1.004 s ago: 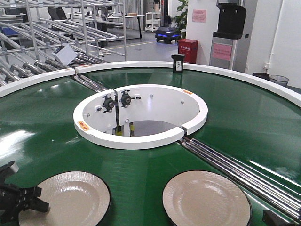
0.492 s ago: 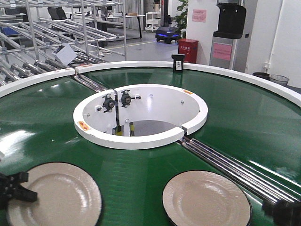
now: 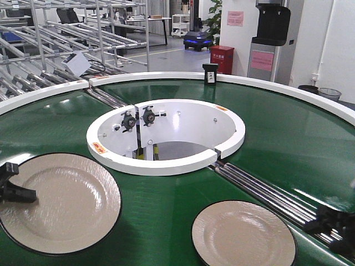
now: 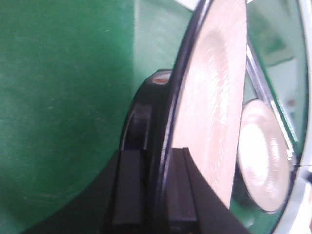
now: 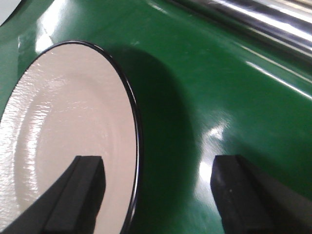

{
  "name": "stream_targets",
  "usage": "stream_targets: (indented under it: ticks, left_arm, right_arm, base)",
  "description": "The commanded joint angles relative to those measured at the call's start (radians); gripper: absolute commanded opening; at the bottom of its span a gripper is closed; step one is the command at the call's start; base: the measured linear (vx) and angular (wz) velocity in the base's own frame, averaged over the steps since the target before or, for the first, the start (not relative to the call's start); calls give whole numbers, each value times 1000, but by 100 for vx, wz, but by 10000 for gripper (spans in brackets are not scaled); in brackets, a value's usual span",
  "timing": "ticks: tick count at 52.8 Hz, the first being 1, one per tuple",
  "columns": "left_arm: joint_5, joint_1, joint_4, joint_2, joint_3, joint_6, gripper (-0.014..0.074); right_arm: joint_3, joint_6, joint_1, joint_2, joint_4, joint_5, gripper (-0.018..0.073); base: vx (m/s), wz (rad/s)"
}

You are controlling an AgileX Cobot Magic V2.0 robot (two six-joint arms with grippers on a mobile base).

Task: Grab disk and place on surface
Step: 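Lift both cream plates up off the conveyor, tilting them upright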

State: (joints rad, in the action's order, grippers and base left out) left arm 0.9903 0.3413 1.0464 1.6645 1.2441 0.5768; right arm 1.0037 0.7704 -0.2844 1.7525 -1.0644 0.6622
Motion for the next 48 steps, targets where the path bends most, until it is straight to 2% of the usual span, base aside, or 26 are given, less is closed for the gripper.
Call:
stream_targets:
  ticks: [1,8,20,26,30,38,48]
  left_arm:
    - [31,-4,121,-63,32,-17,-5]
    - [61,-4,121,-67,32,-17,-5]
    - [85,-4,121,-67,32,-17,-5]
    - [102,-4,121,-67,32,-6,-5]
    - [123,-4,121,-67,32,21,-5]
    - [126,-4,127,-67,32,23,-5]
    - [98,-4,191,-67,32,9,-5]
  right_arm:
    - [52,132,37,27,-146,19,510]
    - [122,145,116,113,-153,17,510]
    - [239,38,206,215,-137,39,484]
    - [255,0,204,226,-135,68,380]
    - [255,-8,197,226,-131,89,255]
    - [255,-23,179,222,-105,168,-6]
    - [255,-25,127,167,-123,276,-9]
  base:
    - [0,0]
    - [0,0]
    - [0,0]
    - [0,0]
    - [0,0]
    - [0,0]
    - [0,0]
